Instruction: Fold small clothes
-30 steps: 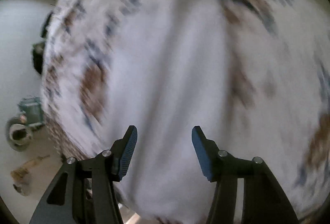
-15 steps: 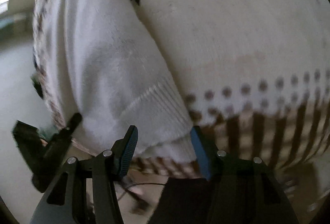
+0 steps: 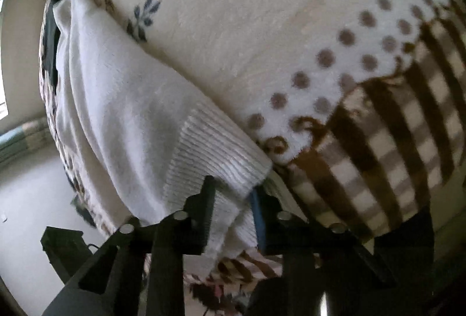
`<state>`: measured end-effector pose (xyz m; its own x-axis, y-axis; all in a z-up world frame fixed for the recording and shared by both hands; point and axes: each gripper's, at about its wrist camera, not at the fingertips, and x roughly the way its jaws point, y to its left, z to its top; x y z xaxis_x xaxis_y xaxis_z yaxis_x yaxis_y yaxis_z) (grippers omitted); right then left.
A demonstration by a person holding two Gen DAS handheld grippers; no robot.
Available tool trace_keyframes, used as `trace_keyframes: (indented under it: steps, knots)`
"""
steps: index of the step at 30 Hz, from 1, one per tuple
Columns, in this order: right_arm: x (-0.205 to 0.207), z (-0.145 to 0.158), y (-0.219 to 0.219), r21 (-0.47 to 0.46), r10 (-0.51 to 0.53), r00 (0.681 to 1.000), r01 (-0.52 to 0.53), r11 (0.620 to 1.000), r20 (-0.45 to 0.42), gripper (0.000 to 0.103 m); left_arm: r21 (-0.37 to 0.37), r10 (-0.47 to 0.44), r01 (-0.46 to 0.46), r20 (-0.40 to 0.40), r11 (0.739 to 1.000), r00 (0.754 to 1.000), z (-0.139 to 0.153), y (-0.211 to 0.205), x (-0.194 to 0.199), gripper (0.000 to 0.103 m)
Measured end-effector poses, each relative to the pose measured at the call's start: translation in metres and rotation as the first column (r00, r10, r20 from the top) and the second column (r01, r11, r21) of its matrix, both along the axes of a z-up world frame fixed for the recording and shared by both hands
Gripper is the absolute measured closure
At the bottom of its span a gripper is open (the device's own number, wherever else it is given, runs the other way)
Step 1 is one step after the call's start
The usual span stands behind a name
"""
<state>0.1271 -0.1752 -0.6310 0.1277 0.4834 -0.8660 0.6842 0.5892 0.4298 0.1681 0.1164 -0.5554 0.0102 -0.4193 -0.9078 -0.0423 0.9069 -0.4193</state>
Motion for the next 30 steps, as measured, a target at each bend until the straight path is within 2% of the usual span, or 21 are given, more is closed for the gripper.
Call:
trace_keyframes:
  steps: [1, 3, 4, 7, 9, 11, 12, 13, 14, 15, 16, 17, 19, 20, 21, 22, 23, 26, 28, 29, 30]
  knots:
    - [-0.004, 0.003, 0.001, -0.017, -0.003, 1.000, 0.003, 1.000, 0.000, 0.093, 0.018, -0.014, 0.013, 0.031, 1.000, 0.999, 0.002, -0.004, -0.004, 0.095]
    - [-0.009, 0.005, 0.001, -0.036, -0.013, 1.000, 0.013, 0.999, 0.002, 0.099, 0.036, -0.016, 0.014, 0.061, 0.999, 0.998, 0.010, -0.006, -0.008, 0.096]
    - [-0.019, 0.012, 0.005, -0.074, -0.017, 1.000, 0.017, 0.997, -0.007, 0.100, 0.030, 0.000, -0.002, 0.075, 1.000, 0.997, 0.014, -0.006, -0.009, 0.096]
    - [-0.032, 0.020, 0.004, -0.083, -0.020, 1.000, 0.019, 0.996, -0.010, 0.100, 0.000, 0.045, -0.045, 0.087, 0.999, 0.995, 0.033, 0.006, -0.013, 0.096]
    - [-0.043, 0.033, 0.007, -0.087, -0.005, 1.000, 0.005, 0.996, -0.004, 0.101, 0.005, 0.038, -0.039, 0.097, 0.999, 0.995, 0.040, 0.013, -0.015, 0.096]
    - [-0.047, 0.041, 0.021, -0.100, 0.044, 0.998, -0.047, 0.994, -0.038, 0.103, 0.036, 0.016, -0.019, 0.068, 0.999, 0.998, 0.025, 0.021, -0.013, 0.096]
    - [-0.047, 0.041, 0.021, -0.100, 0.044, 0.998, -0.047, 0.994, -0.038, 0.103, 0.052, 0.014, -0.015, 0.021, 0.999, 1.000, 0.009, 0.027, -0.011, 0.096]
    - [-0.052, 0.036, 0.025, -0.090, 0.058, 0.997, -0.063, 0.994, -0.057, 0.103, 0.036, 0.018, -0.017, -0.019, 0.999, 1.000, 0.000, 0.025, -0.007, 0.095]
    - [-0.056, 0.028, 0.027, -0.064, 0.080, 0.993, -0.085, 0.994, -0.082, 0.103, -0.009, 0.039, -0.040, -0.077, 0.999, 0.996, -0.005, 0.034, -0.004, 0.092]
    - [-0.059, 0.020, 0.029, -0.030, 0.101, 0.989, -0.105, 0.994, -0.106, 0.103, -0.019, 0.054, -0.056, -0.081, 0.998, 0.995, 0.001, 0.040, -0.003, 0.091]
    - [-0.061, 0.017, 0.028, -0.012, 0.098, 0.988, -0.101, 0.995, -0.117, 0.103, -0.022, 0.058, -0.060, -0.074, 0.998, 0.996, 0.009, 0.045, -0.002, 0.088]
    - [-0.062, 0.019, 0.025, -0.011, 0.100, 0.989, -0.102, 0.995, -0.112, 0.102, -0.026, 0.063, -0.065, -0.055, 0.998, 0.996, 0.023, 0.053, 0.003, 0.080]
    - [-0.058, 0.026, 0.020, -0.049, 0.143, 0.985, -0.148, 0.988, -0.096, 0.100, -0.018, 0.081, -0.081, -0.019, 0.997, 0.997, 0.037, 0.067, 0.018, 0.070]
    - [-0.052, 0.030, 0.015, -0.062, 0.154, 0.985, -0.159, 0.985, -0.078, 0.093, -0.023, 0.093, -0.093, 0.000, 0.995, 0.996, 0.041, 0.072, 0.035, 0.063]
    - [-0.048, 0.032, 0.011, -0.070, 0.150, 0.987, -0.154, 0.985, -0.064, 0.084, -0.049, 0.105, -0.103, 0.037, 0.993, 0.994, 0.044, 0.076, 0.066, 0.062]
    - [-0.040, 0.033, 0.006, -0.071, 0.139, 0.989, -0.142, 0.987, -0.055, 0.064, -0.049, 0.103, -0.100, 0.068, 0.994, 0.992, 0.043, 0.077, 0.094, 0.062]
    - [-0.039, 0.036, 0.000, -0.055, 0.101, 0.994, -0.103, 0.993, -0.037, 0.057, -0.056, 0.085, -0.080, 0.101, 0.995, 0.991, 0.043, 0.076, 0.123, 0.062]
    - [-0.039, 0.036, -0.012, 0.007, -0.005, 1.000, 0.005, 1.000, -0.016, 0.058, -0.032, 0.031, -0.025, 0.197, 0.999, 0.980, 0.037, 0.052, 0.215, 0.062]
    - [-0.049, 0.031, -0.013, 0.095, -0.138, 0.990, 0.138, 0.986, -0.009, 0.058, 0.000, 0.005, -0.005, 0.204, 1.000, 0.979, 0.024, 0.038, 0.265, 0.062]
    - [-0.049, 0.031, -0.013, 0.095, -0.138, 0.990, 0.138, 0.986, -0.009, 0.057, -0.005, -0.014, 0.015, 0.203, 1.000, 0.979, 0.020, 0.034, 0.280, 0.062]
    - [-0.053, 0.028, -0.010, 0.122, -0.182, 0.983, 0.182, 0.976, -0.011, 0.057, 0.029, -0.053, 0.049, 0.191, 0.998, 0.980, 0.008, 0.022, 0.304, 0.062]
